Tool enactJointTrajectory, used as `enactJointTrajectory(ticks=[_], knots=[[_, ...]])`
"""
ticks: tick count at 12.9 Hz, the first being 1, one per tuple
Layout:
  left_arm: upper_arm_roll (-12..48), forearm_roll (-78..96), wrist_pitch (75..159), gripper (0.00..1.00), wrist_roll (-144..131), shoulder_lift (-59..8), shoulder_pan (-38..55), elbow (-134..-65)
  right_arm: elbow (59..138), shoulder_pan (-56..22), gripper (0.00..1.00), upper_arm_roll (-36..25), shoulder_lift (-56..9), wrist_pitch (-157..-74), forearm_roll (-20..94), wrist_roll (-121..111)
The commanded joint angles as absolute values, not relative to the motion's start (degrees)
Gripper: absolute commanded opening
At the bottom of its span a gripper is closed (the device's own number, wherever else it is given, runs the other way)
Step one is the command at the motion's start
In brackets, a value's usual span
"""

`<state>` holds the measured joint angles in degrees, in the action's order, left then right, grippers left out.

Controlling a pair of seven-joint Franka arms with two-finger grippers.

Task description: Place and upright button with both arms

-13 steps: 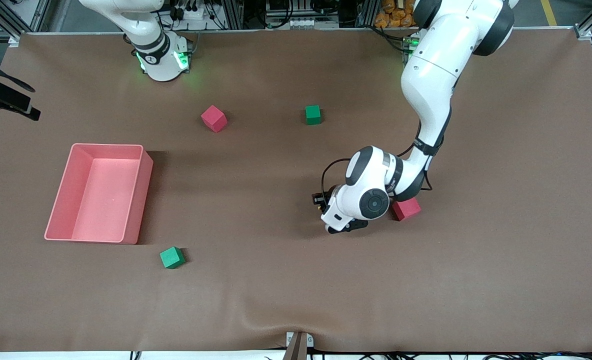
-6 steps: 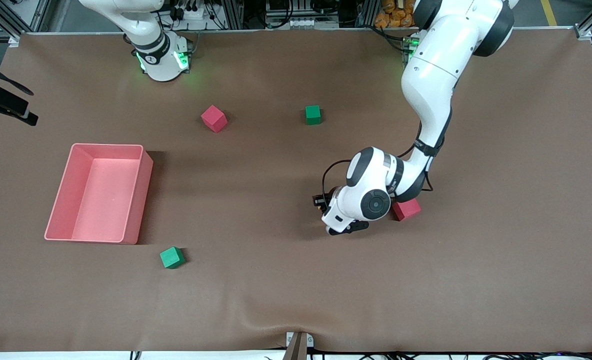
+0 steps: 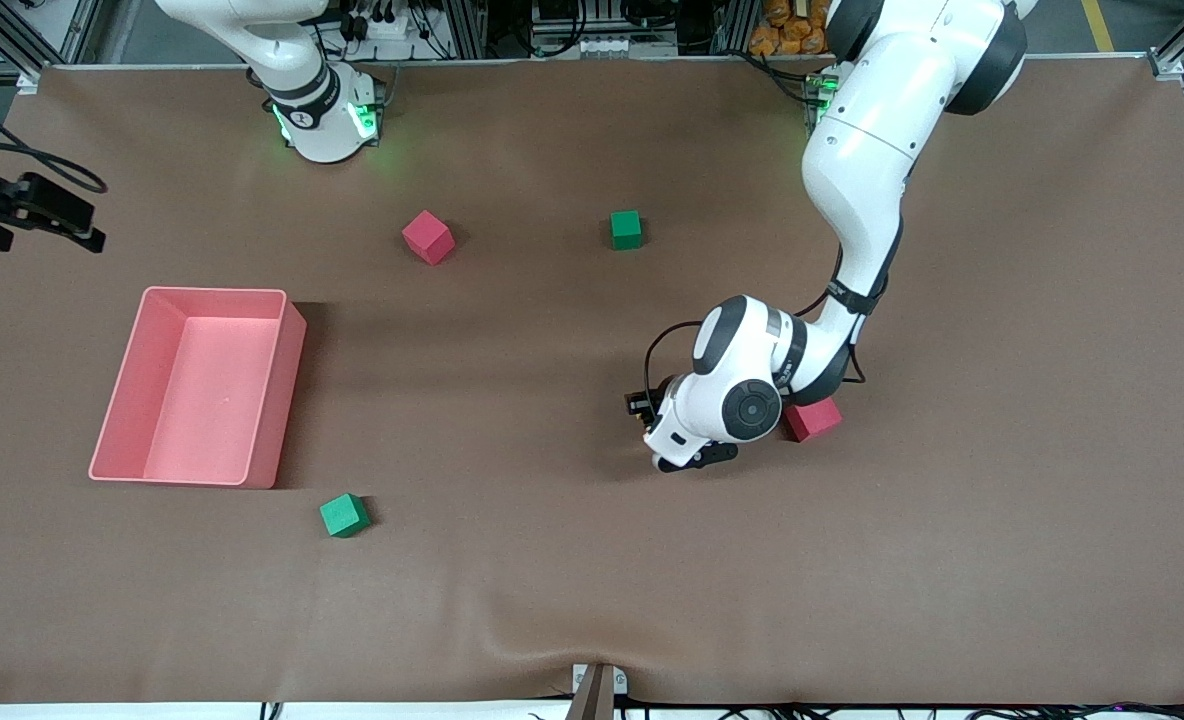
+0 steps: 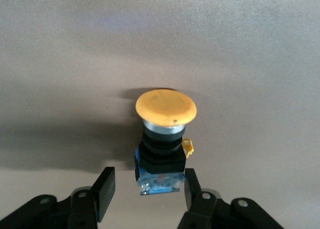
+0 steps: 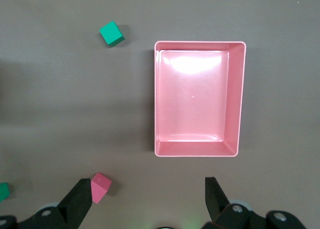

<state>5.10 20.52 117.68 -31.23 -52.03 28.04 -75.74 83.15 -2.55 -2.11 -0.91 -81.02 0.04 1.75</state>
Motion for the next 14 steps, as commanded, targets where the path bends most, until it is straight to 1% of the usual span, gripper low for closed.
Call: enactJointTrajectory(ticks=[1,2,4,5,6,7,10,12,14], knots=[[5.1,21.6,118.0,0.62,-30.0,-53.5,27.9,-73.9,86.0,-0.6,1.0,-2.7,0.3,-82.4,-0.7,1.5],[5.1,21.6,118.0,0.6,-30.0,-53.5,27.9,-73.9,87.3,1.5,1.0,-2.6,0.7,-83.2,0.0,1.3],[5.1,21.6,118.0,0.5,-30.0,-53.5,27.9,-73.9,88.2,3.0,1.0,-2.6,1.1,-84.0,1.0,1.3],[5.1,21.6,118.0,0.43,-30.0,-53.5,27.9,-73.9,88.3,3.0,1.0,-2.7,1.1,-84.0,1.0,1.3],[5.1,21.8,118.0,0.31,-30.1,-53.5,27.9,-73.9,88.7,3.8,1.0,-2.7,1.1,-84.1,1.0,1.3],[5.1,21.9,118.0,0.21,-30.2,-53.5,27.9,-73.9,88.9,4.7,1.0,-2.6,1.1,-84.1,1.0,1.3],[5.1,21.9,118.0,0.0,-31.0,-53.0,28.1,-73.9,88.8,4.4,1.0,-2.5,1.1,-83.9,1.2,1.5],[4.9,21.7,118.6,0.0,-32.9,-52.5,29.3,-73.8,88.7,4.7,1.0,-2.5,1.2,-83.9,4.2,2.0],[4.7,21.4,122.0,0.0,-35.8,-51.5,31.0,-73.8,88.7,4.4,1.0,-2.5,1.6,-83.5,4.4,2.0]])
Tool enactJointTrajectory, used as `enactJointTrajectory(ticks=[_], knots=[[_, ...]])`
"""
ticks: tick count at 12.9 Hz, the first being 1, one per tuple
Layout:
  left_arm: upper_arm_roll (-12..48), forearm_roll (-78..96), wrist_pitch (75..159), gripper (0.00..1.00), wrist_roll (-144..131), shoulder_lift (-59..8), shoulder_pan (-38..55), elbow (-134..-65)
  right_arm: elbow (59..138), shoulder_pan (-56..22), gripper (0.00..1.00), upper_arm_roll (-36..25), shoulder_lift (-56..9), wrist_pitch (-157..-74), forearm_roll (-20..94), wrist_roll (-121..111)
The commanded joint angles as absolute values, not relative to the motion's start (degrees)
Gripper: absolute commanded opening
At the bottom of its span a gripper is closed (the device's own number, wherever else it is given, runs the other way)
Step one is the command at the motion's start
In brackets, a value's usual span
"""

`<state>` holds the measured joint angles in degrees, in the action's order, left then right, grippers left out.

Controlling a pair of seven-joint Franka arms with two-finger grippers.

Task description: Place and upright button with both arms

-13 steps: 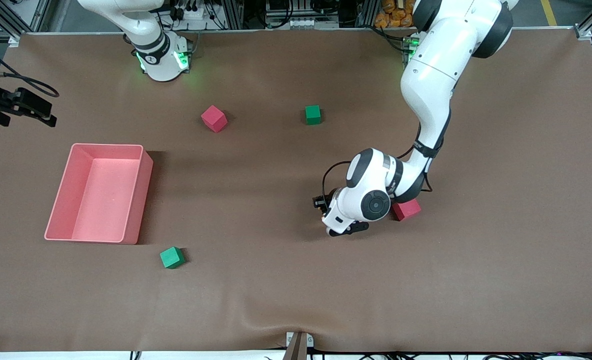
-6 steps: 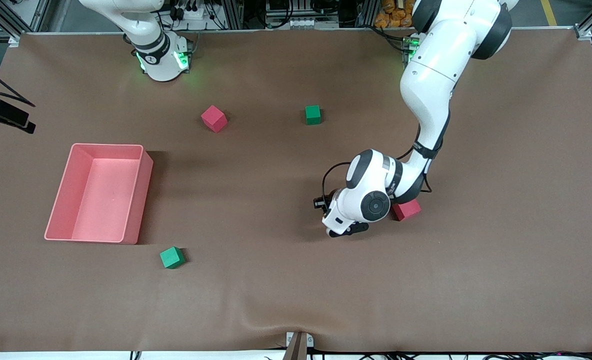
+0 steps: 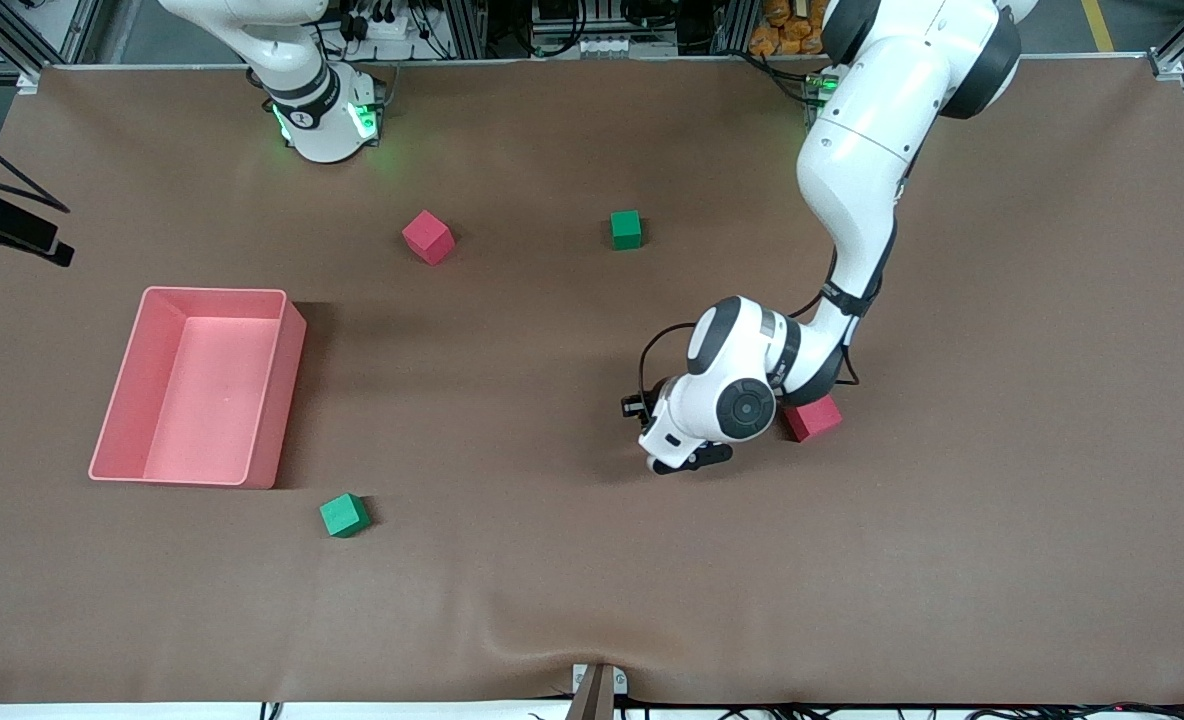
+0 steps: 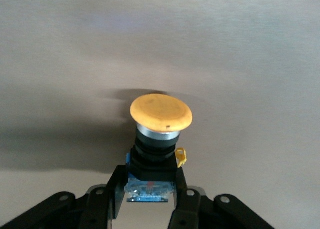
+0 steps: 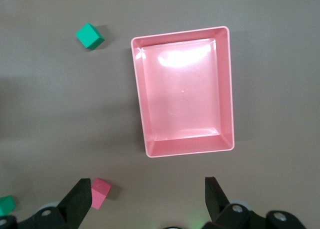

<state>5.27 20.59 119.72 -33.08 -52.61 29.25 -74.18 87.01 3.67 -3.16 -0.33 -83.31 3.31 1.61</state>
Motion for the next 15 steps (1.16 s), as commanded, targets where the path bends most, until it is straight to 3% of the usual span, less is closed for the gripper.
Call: enactJointTrajectory(ticks=[1,4,11,15], knots=[[4.7,21.2,123.6,0.0,-37.3,-50.8,32.4,-73.9,88.7,4.4,1.0,-2.5,1.6,-83.3,4.4,2.0],[1.0,18.1,129.3,0.0,-44.7,-49.0,38.6,-73.9,88.7,4.4,1.0,-2.5,1.6,-83.4,4.4,2.0],[-20.1,3.8,139.5,0.0,-66.6,-49.0,62.8,-74.2,88.6,4.3,1.0,-2.4,1.5,-83.4,4.4,2.0],[-20.7,-13.1,139.7,0.0,-81.8,-50.2,66.1,-74.3,88.6,4.4,1.0,-2.4,1.5,-83.4,4.4,2.0]])
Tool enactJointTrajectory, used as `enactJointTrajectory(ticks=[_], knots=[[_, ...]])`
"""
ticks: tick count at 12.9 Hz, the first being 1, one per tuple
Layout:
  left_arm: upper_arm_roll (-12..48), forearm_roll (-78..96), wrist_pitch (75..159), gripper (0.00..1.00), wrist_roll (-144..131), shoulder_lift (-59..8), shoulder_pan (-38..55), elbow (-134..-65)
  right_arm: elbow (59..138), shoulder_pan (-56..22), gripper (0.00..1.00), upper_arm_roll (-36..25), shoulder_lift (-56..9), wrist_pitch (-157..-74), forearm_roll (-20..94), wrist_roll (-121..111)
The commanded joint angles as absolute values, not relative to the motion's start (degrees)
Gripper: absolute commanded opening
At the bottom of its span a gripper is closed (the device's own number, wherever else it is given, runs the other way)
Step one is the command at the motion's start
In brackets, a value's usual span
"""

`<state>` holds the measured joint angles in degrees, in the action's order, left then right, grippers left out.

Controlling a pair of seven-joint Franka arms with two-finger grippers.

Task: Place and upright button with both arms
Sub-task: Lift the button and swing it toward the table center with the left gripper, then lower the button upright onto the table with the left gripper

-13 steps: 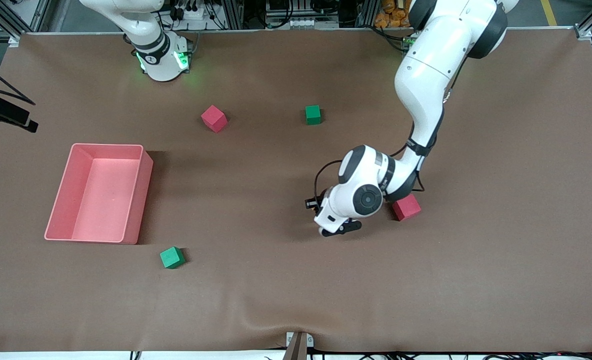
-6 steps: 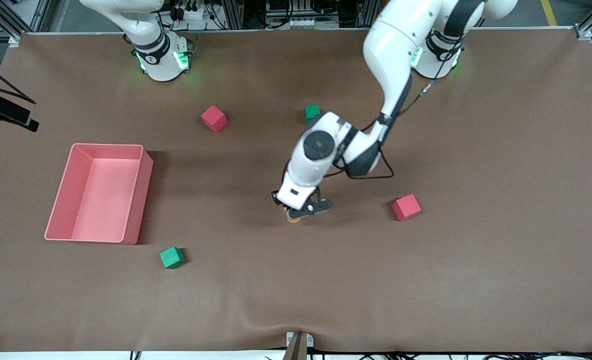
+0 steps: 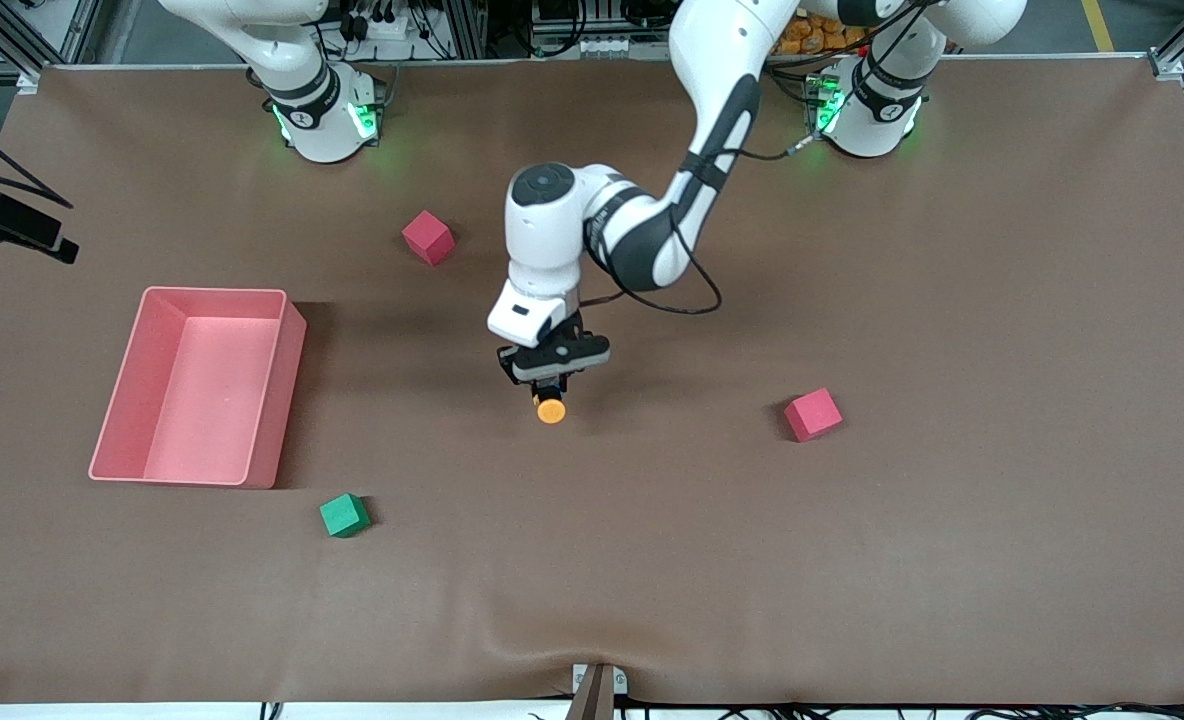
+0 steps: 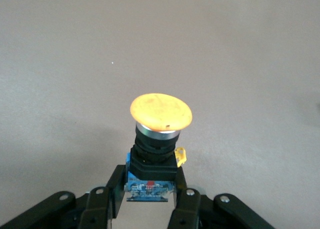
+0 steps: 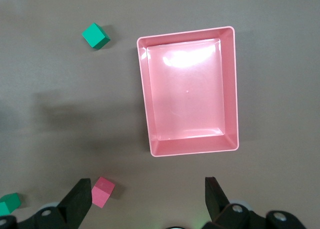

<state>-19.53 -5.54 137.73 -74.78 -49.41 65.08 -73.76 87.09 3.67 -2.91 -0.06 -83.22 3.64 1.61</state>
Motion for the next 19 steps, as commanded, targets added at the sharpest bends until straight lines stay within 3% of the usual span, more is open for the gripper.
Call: enactJointTrajectory(ticks=[1,19], knots=[[-20.5,-18.7,139.7,0.0,-86.3,-50.4,66.4,-74.4,88.6,4.4,1.0,-2.4,1.5,-83.4,4.4,2.0],[-20.3,-61.4,140.3,0.0,-127.0,-62.0,71.2,-74.2,88.4,4.2,1.0,-2.3,1.5,-83.5,4.4,2.0]])
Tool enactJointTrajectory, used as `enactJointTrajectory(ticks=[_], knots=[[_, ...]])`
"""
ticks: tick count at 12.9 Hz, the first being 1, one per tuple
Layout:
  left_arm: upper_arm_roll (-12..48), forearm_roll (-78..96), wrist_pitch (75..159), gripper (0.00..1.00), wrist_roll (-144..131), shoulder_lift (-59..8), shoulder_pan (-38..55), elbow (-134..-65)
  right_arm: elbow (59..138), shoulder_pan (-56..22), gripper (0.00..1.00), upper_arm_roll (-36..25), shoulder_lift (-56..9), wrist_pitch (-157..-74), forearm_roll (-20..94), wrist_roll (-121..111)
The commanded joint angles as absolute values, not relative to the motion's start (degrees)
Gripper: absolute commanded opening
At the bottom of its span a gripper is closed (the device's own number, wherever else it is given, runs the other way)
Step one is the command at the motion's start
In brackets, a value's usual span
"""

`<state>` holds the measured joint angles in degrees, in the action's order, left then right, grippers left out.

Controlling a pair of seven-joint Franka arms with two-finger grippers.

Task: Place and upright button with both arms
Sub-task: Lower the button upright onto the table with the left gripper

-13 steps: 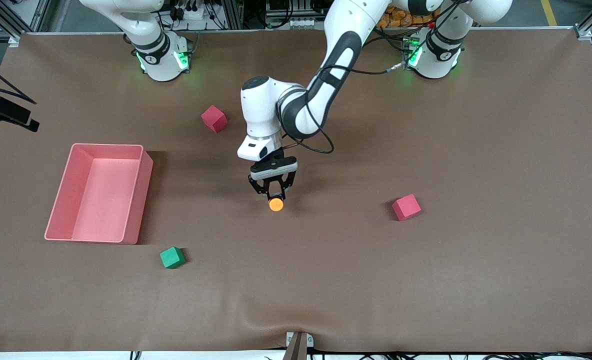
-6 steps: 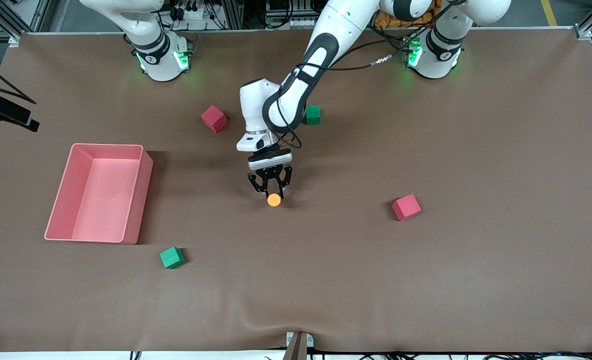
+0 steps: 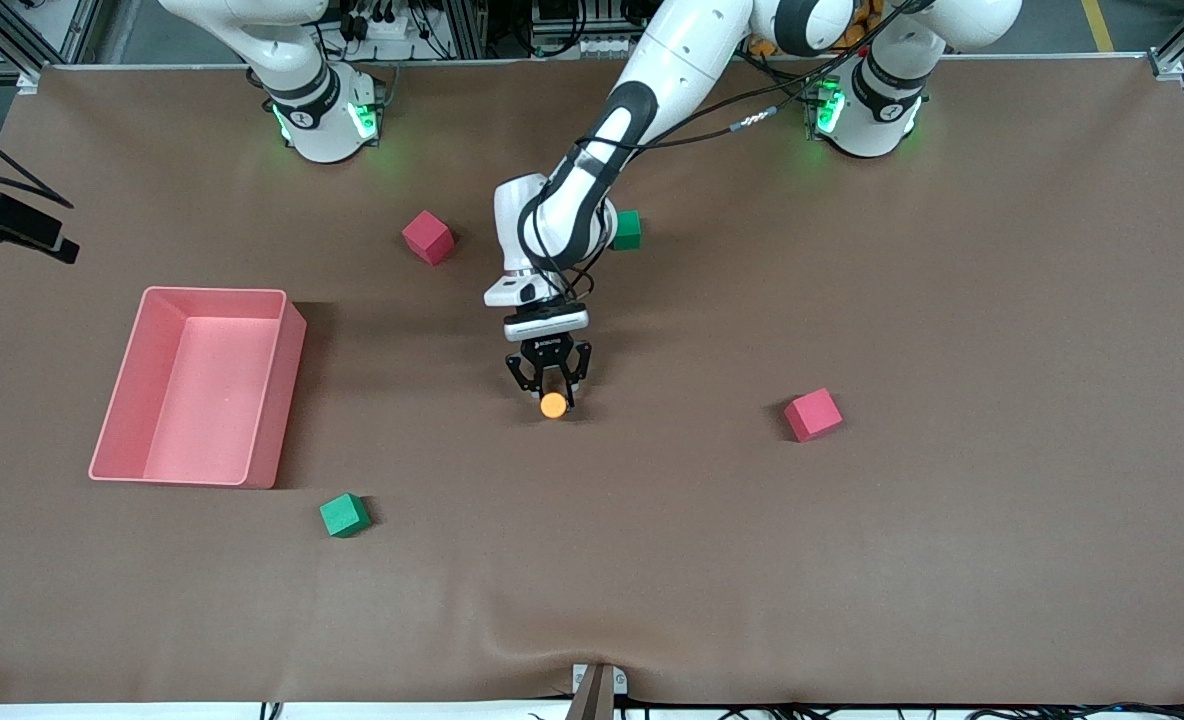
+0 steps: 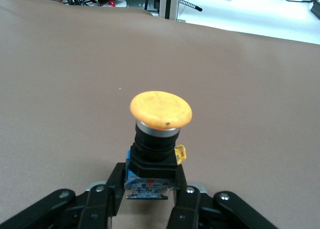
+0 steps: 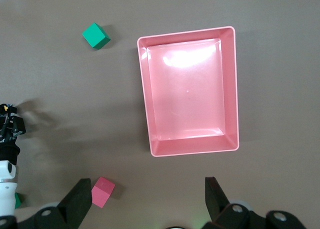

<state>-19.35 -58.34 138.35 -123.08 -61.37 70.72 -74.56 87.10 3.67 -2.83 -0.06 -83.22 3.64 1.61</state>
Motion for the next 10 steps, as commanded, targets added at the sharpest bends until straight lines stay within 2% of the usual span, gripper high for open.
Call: enactJointTrajectory(ticks=[1,6,9,10], knots=[[-20.3,-62.6,140.9,0.0,-129.1,-62.4,71.2,-74.2,88.4,4.2,1.0,-2.3,1.5,-83.5,4.4,2.0],[-19.8,-68.5,140.9,0.0,-136.1,-64.0,71.2,-74.3,88.2,3.4,1.0,-2.2,1.5,-83.6,4.4,2.0],[-19.3,-68.5,140.9,0.15,-135.9,-64.1,71.2,-74.4,88.2,3.4,1.0,-2.3,1.5,-83.6,4.4,2.0],[-19.3,-68.4,140.9,0.27,-135.8,-64.3,71.2,-74.4,88.2,3.4,1.0,-2.3,1.5,-83.6,4.4,2.0]])
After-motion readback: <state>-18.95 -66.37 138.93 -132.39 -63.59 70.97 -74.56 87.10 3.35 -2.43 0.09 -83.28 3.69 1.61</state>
